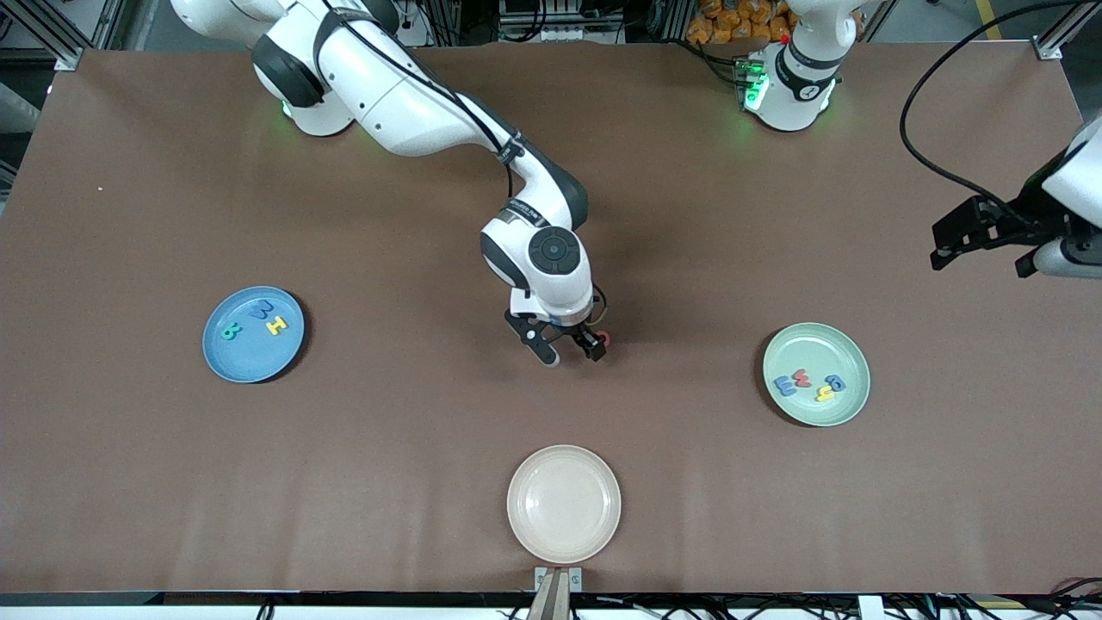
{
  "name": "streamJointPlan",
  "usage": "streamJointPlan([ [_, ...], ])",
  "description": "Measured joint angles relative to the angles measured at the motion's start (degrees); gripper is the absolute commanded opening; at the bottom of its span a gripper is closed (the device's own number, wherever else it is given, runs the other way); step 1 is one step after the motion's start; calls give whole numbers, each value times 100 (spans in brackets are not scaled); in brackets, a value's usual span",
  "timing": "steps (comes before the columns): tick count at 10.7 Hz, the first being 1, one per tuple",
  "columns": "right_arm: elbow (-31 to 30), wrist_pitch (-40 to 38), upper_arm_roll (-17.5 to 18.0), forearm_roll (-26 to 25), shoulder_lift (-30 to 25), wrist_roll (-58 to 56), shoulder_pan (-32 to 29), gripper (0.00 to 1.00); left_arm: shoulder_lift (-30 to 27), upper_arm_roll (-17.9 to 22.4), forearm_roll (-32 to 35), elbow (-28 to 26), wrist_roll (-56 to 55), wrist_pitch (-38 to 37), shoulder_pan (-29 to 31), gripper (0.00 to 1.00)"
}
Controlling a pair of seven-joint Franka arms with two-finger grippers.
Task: Sort uppercase to blue plate, lowercase to green plate
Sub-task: 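Drop the pink w on the green plate while the right gripper lowers, then close the right gripper on the pink g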
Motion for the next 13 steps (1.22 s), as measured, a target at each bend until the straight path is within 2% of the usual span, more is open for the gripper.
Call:
streamJointPlan([
  [1,23,16,-2,2,43,223,3,98,-62,164,0,-4,-23,-41,-205,100],
  [3,43,153,-22,69,71,908,-9,100,-85,869,0,-26,-125,-62,-961,100],
  [4,56,269,-30,285,86,1187,-28,100,-86,1061,0,-44,-129,-63,-1153,100],
  [6,94,553,-80,855,130,1464,-63,100,-86,1172,0,-112,-129,-68,-1260,100],
  [9,95,806,-98,967,211,1727,-67,100,-86,1255,0,-201,-129,-68,-1366,100],
  [13,94,829,-89,1318,333,1533,-28,92,-88,1267,0,-324,-134,-68,-1369,100],
])
